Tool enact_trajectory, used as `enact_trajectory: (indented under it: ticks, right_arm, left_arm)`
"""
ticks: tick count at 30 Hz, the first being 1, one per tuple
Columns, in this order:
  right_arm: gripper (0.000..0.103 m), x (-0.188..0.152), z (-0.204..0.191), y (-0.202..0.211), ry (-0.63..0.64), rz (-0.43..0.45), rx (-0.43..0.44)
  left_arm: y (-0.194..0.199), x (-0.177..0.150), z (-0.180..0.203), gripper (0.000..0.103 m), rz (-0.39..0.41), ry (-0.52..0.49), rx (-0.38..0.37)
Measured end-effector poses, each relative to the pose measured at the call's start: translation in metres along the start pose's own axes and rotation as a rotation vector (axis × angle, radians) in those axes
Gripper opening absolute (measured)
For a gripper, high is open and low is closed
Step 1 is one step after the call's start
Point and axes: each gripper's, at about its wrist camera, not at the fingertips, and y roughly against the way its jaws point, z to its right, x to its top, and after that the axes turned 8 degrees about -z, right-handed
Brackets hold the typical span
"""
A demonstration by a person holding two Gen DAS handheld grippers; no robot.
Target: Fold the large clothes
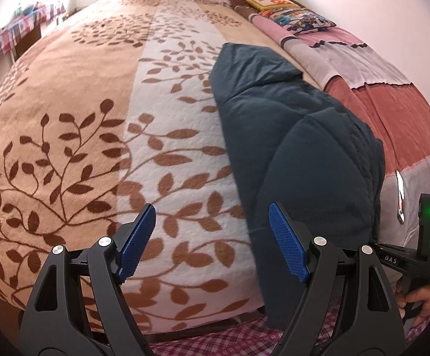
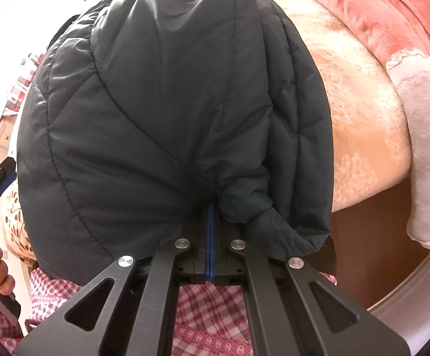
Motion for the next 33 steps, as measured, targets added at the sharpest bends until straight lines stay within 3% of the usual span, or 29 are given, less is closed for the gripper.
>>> enact_trajectory:
  ticks: [4, 9, 13, 18, 27, 33]
  right_arm:
    - [0.000, 0.013, -0.007, -0.001, -0.029, -0.016, 0.007]
    - [0.000, 0.017, -0.009, -0.001, -0.065, 0.002, 0.031]
    - [0.000, 0.020, -0.020, -0.003, -0.033, 0.007, 0.014]
    - [0.000, 0.018, -0.031, -0.005, -0.009, 0.015, 0.023]
    - [0.000, 0.020, -0.015, -0.010, -0.011, 0.047, 0.209]
    - [0.000, 0.016, -0.002, -0.012, 0.010, 0.079, 0.271]
  left_arm:
    - [0.009, -0.002, -0.013, 0.078, 0.008, 0.010, -0.063]
    - [0.018, -0.016, -0.024, 0.079, 0.034, 0.078, -0.196]
    - [0.021, -0.030, -0.015, 0.083, 0.031, 0.084, -0.283]
    - [0.030, -0.035, 0.004, 0.090, 0.032, 0.061, -0.338]
    - [-0.002, -0.021, 0.023, 0.090, -0.062, 0.129, -0.346]
    - [-0.023, -0.023, 0.041, 0.090, -0.118, 0.104, -0.350]
